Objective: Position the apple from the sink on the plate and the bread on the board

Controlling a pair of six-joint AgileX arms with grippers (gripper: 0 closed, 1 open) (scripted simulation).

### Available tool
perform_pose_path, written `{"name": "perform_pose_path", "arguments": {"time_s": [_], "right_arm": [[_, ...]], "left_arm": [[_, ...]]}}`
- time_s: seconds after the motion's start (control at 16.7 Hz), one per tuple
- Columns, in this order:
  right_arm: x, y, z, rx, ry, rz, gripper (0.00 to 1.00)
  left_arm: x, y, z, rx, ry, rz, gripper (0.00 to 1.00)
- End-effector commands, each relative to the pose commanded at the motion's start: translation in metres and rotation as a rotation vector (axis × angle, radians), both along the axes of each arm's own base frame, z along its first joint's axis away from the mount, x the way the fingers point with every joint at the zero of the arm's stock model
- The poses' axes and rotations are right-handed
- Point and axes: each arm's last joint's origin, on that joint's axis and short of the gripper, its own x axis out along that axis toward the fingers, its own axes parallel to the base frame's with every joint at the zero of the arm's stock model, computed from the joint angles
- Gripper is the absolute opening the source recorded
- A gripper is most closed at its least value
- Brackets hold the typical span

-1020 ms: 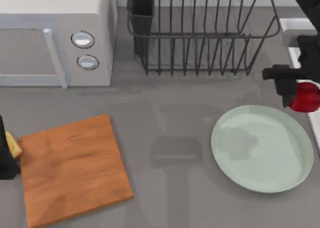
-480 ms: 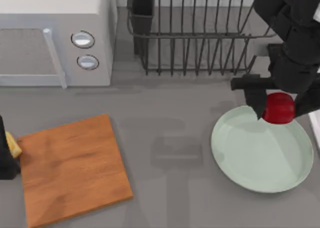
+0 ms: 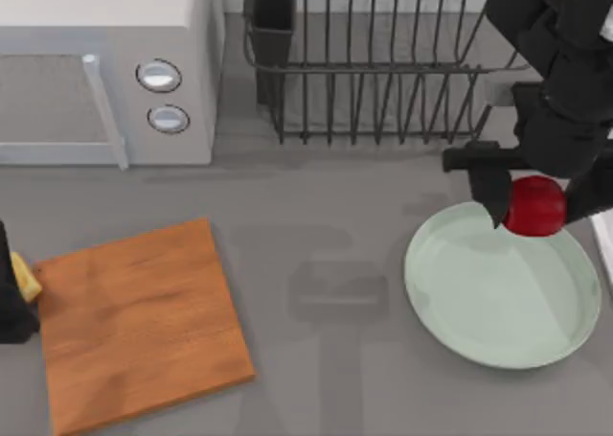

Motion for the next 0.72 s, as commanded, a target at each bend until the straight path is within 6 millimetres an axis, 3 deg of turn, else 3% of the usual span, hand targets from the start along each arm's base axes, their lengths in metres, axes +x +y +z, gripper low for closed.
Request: {"name": "perform_pose_path", "arguments": {"time_s": [0.48, 0.72], "right_arm": [[0.0, 0.0, 0.0, 0.0, 0.0, 0.0, 0.98], [0.0, 0.0, 0.0, 0.0, 0.0, 0.0, 1.0]], "left_arm": [[0.0, 0.0, 0.0, 0.0, 0.0, 0.0, 1.0], [0.0, 0.0, 0.0, 0.0, 0.0, 0.0, 1.0]]}}
